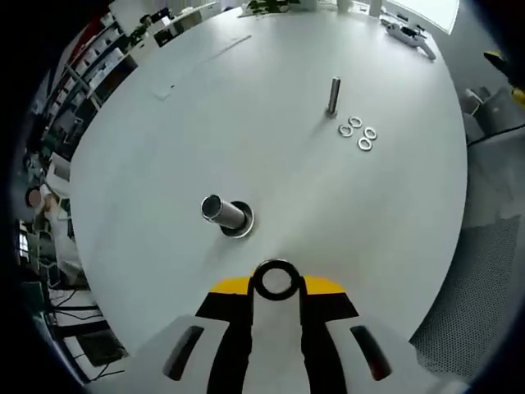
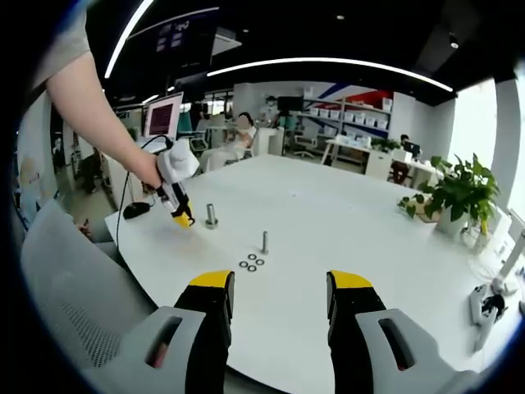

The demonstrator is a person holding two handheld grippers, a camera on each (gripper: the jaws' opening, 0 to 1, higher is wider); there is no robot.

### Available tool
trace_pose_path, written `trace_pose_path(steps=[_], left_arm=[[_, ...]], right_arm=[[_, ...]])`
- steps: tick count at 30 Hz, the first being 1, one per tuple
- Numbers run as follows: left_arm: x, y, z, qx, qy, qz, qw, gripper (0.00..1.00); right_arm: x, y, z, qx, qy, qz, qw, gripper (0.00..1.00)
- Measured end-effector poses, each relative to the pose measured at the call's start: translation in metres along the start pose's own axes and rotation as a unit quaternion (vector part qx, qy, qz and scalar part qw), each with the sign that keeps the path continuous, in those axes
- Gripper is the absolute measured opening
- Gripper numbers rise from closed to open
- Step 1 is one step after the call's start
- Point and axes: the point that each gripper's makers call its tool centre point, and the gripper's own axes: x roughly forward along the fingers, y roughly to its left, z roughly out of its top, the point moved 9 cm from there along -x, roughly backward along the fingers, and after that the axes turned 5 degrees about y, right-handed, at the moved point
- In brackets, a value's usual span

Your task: Place the washer onto the threaded stud by aligning its center hole with the stud, sliding it down to the base, and recovering from edge contact or off-axis alignment until the washer reaches the visible bottom stop.

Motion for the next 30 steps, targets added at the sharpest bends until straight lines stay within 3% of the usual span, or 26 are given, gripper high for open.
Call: trace_pose_path(steps=[13, 30], left_arm=[[-0.018, 0.014, 0.017, 0.022, -0.016, 0.018, 0.9995, 0.19], [-0.018, 0.027, 0.040, 0.038, -0.020, 0.033, 0.9985, 0.19]], right_arm=[[0.000, 0.000, 0.000, -0.001, -0.001, 0.001, 1.0000, 0.47], [0.000, 0.000, 0.000, 0.000, -0.001, -0.002, 1.0000, 0.47]])
